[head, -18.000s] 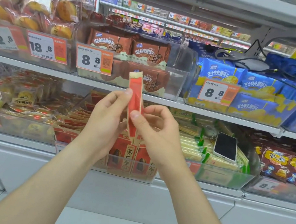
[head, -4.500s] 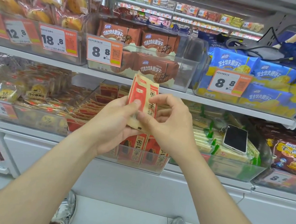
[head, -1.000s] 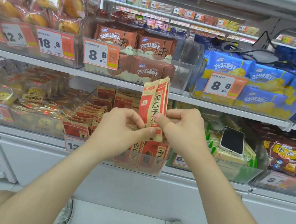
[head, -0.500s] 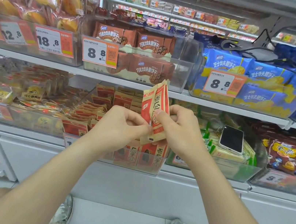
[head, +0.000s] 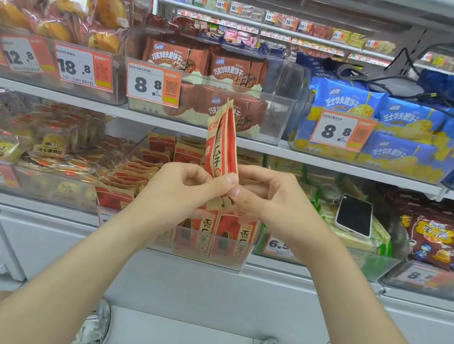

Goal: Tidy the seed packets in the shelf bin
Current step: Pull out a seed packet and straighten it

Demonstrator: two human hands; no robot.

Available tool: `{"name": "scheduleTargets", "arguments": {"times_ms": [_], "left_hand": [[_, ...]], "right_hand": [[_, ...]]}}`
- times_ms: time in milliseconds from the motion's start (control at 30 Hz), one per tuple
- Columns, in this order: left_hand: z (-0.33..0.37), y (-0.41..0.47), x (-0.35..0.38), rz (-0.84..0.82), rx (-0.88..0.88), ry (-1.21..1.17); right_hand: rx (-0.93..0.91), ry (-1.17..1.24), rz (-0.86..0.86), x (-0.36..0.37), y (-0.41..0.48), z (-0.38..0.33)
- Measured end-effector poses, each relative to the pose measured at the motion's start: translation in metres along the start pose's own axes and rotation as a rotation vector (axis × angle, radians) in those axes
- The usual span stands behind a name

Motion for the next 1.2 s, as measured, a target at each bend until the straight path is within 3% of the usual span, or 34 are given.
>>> {"name": "scheduleTargets", "arguments": {"times_ms": [167,433,800,1200], "left_hand": [[-0.007,0.002,0.002,-0.04,0.012,0.156],[-0.007,0.003,0.001,-0.088,0.05,0.3],[-0.007,0.001,0.008,-0.151,-0.013,0.14],[-0.008,0.004,0.003,-0.116,-0.054,0.034]], "right_hand": [[0.027,-0.019,-0.093,0.006,0.001,0.01],[0.057,0.033,-0.079,0.008,0.001,0.016],[-0.071,-0.044,0.013,-0.001,0.002,0.001],[-0.007,0.035,0.007,0.0,-0.003,-0.001]]}}
Point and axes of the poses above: each hand's wrist, its own y-axis towards the middle knuckle, its own x-axis out of the palm, z = x × y, the point moved 10 cm from there along y, towards the middle knuckle, and after that the axes turned 3 degrees about y, right-handed, at the moved point
